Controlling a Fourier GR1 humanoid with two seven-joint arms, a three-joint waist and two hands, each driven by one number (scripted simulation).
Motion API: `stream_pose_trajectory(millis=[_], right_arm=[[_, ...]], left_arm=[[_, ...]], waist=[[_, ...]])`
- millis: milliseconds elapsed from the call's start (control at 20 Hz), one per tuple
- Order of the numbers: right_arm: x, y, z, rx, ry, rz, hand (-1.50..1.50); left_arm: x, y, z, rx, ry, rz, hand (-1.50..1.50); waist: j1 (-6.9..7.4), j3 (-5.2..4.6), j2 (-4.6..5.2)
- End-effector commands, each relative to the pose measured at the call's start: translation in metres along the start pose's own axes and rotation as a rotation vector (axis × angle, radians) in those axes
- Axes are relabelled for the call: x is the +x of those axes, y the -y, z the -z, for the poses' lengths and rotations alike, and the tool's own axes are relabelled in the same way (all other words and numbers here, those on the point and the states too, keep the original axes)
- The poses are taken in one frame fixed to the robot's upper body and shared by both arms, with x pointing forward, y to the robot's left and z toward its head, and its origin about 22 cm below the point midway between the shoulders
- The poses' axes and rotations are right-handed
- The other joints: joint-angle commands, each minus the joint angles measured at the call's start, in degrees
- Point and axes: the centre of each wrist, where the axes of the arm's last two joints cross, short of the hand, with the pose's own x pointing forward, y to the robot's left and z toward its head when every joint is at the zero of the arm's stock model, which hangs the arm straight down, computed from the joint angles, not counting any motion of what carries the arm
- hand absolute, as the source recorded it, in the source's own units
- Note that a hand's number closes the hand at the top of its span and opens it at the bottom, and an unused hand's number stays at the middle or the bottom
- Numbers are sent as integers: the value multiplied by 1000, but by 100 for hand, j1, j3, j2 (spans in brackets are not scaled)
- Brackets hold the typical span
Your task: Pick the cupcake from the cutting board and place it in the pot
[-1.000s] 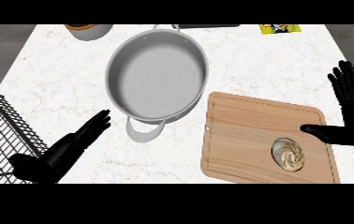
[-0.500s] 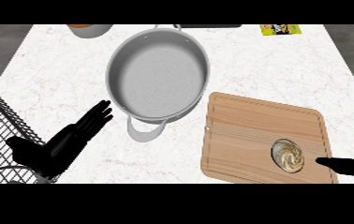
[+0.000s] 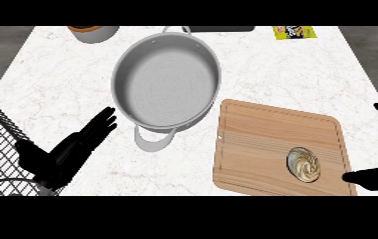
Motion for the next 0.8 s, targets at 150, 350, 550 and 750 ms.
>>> stream_pose_trajectory(millis=[150,350,550,750], right_arm=[[71,34,-36,144,-127,-21,-150],[99,50,-60,153,-206,6,-150],[107,38,-62,179,-218,66,-150],[111,9,-64,200,-207,98,-150]], left_arm=[[7,28,21,118,-8,-100,0],[13,31,18,101,-8,-99,0],[11,43,21,97,7,-111,0],[13,39,35,84,11,-90,0]], waist=[[-2,-68,22],[14,-58,14],[112,-49,46],[114,-50,68]])
